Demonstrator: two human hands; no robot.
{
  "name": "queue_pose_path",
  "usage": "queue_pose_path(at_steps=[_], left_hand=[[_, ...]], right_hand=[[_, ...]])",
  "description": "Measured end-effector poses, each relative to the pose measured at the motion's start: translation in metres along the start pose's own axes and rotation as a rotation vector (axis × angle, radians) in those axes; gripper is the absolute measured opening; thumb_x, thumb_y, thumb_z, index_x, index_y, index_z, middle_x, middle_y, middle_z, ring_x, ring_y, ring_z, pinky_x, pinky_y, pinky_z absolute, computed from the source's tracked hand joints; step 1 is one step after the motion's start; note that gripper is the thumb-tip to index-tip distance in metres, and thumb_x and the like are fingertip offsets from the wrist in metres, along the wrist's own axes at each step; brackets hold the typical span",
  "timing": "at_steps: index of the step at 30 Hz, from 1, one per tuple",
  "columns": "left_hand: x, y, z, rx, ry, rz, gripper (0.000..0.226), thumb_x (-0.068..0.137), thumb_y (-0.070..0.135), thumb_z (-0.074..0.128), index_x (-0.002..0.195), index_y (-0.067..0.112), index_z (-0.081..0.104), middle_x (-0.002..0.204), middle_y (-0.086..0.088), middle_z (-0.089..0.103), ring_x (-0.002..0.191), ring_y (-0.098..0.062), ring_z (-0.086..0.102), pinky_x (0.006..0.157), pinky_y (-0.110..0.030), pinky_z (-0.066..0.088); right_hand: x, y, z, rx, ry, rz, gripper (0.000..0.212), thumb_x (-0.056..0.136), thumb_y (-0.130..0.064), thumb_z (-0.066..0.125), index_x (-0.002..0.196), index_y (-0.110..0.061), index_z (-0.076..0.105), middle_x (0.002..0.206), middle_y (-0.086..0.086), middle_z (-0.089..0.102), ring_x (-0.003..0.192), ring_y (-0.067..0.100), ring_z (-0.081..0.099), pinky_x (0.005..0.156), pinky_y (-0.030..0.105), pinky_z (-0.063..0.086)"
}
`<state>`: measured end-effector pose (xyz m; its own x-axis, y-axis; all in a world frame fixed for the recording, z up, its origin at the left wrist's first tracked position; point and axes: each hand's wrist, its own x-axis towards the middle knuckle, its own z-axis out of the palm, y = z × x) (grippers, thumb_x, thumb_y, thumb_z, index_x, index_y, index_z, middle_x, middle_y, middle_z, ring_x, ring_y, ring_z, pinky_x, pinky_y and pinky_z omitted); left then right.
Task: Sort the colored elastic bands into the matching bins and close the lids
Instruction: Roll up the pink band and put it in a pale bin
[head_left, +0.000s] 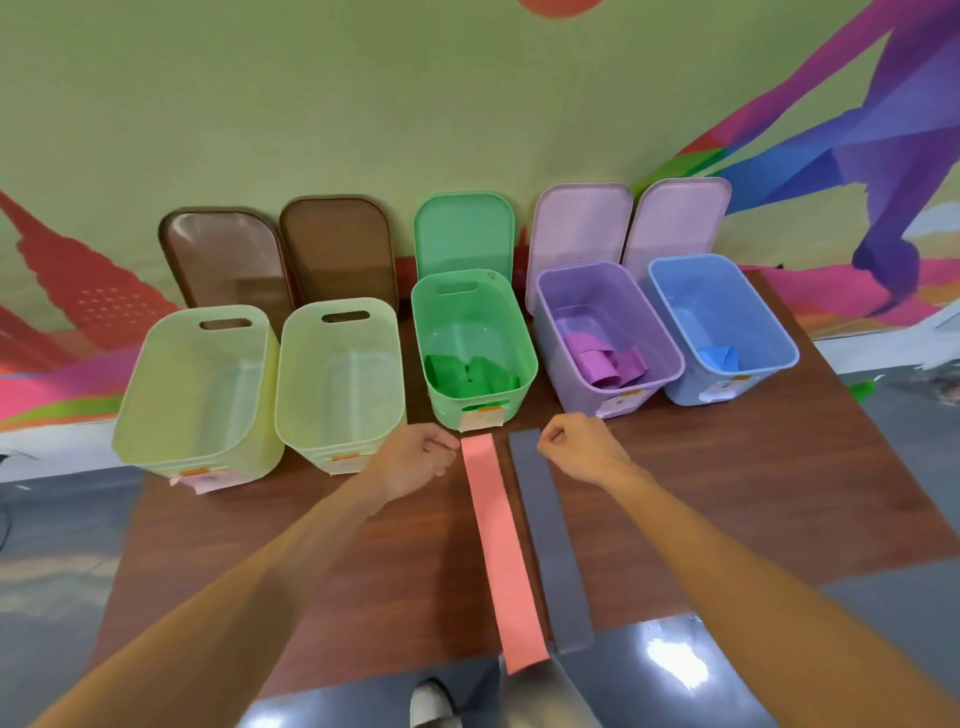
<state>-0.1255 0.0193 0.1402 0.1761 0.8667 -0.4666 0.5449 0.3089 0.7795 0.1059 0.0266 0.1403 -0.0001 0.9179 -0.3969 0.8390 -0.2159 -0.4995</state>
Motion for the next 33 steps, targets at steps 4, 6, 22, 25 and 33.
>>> queue_pose_path(at_steps=[4,6,22,25,33], left_hand=[[0.011,-0.029,0.011,0.040,0.005,-0.057,0.016,0.086,0.008,0.056,0.098,0.014,0.065,0.072,0.003,0.059,0.067,-0.011,0.054,0.059,-0.015,0.040],[0.022,-0.041,0.020,0.066,0.043,-0.084,0.016,0.086,0.013,0.057,0.099,0.016,0.066,0.070,0.007,0.058,0.060,-0.008,0.052,0.057,-0.017,0.040],[0.110,-0.055,0.086,0.343,0.372,-0.188,0.023,0.089,0.025,0.057,0.111,0.022,0.060,0.109,0.001,0.054,0.091,-0.025,0.060,0.074,-0.040,0.052],[0.113,-0.056,0.088,0.360,0.413,-0.185,0.018,0.087,0.023,0.059,0.105,0.021,0.063,0.105,0.002,0.057,0.090,-0.024,0.061,0.072,-0.039,0.052],[0.107,-0.056,0.087,0.339,0.475,-0.186,0.011,0.085,0.027,0.064,0.095,0.026,0.068,0.097,0.011,0.067,0.089,-0.012,0.063,0.071,-0.030,0.050]], right_hand=[[0.013,-0.001,0.020,0.016,-0.039,0.005,0.016,0.081,-0.020,0.056,0.085,-0.023,0.071,0.096,0.001,0.073,0.096,0.022,0.066,0.086,0.036,0.053],[0.023,0.000,0.028,0.024,-0.052,-0.001,0.016,0.081,-0.020,0.055,0.086,-0.023,0.070,0.096,0.002,0.073,0.096,0.022,0.066,0.086,0.036,0.053],[0.095,0.055,0.068,0.160,-0.130,-0.045,0.013,0.084,-0.018,0.061,0.090,-0.024,0.070,0.080,-0.012,0.068,0.079,0.013,0.066,0.080,0.035,0.054],[0.099,0.060,0.070,0.164,-0.131,-0.047,0.013,0.084,-0.018,0.061,0.092,-0.023,0.069,0.084,-0.010,0.070,0.079,0.012,0.066,0.081,0.035,0.054],[0.102,0.048,0.083,0.160,-0.121,-0.181,0.018,0.084,-0.014,0.057,0.096,-0.021,0.068,0.091,-0.005,0.071,0.081,0.015,0.066,0.077,0.039,0.056]])
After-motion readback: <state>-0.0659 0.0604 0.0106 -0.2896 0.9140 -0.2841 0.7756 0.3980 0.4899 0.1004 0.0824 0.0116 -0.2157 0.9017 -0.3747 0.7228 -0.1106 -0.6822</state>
